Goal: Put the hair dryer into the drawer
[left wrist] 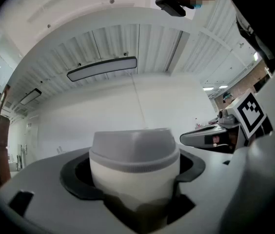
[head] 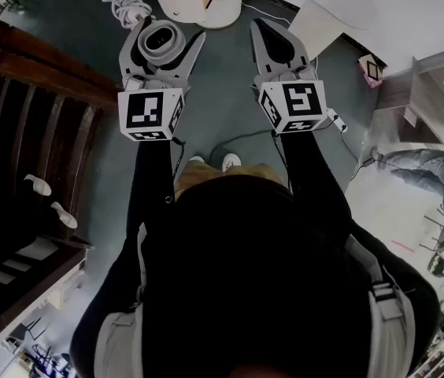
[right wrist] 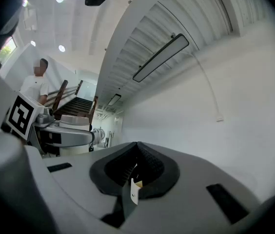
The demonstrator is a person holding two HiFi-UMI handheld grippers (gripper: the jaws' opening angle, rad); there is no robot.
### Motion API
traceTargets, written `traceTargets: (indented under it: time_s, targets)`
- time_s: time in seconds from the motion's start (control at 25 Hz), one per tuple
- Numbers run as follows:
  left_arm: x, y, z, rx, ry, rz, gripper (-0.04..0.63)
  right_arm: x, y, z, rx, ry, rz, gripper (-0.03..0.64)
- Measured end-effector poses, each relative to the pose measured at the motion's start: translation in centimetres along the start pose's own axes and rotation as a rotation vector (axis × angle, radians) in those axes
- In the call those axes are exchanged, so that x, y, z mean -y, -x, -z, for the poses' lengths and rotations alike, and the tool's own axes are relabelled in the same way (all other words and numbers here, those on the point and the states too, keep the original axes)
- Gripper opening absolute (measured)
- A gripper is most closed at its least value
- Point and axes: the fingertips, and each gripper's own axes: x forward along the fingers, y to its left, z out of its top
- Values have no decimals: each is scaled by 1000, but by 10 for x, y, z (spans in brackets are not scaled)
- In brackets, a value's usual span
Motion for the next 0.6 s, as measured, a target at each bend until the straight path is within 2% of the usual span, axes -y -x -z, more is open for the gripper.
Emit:
traceTargets:
  time_s: [0.6]
  targets:
    - [-1,-3,7,-7,-39,-2,402,1,-5,5,2,22,-17,26]
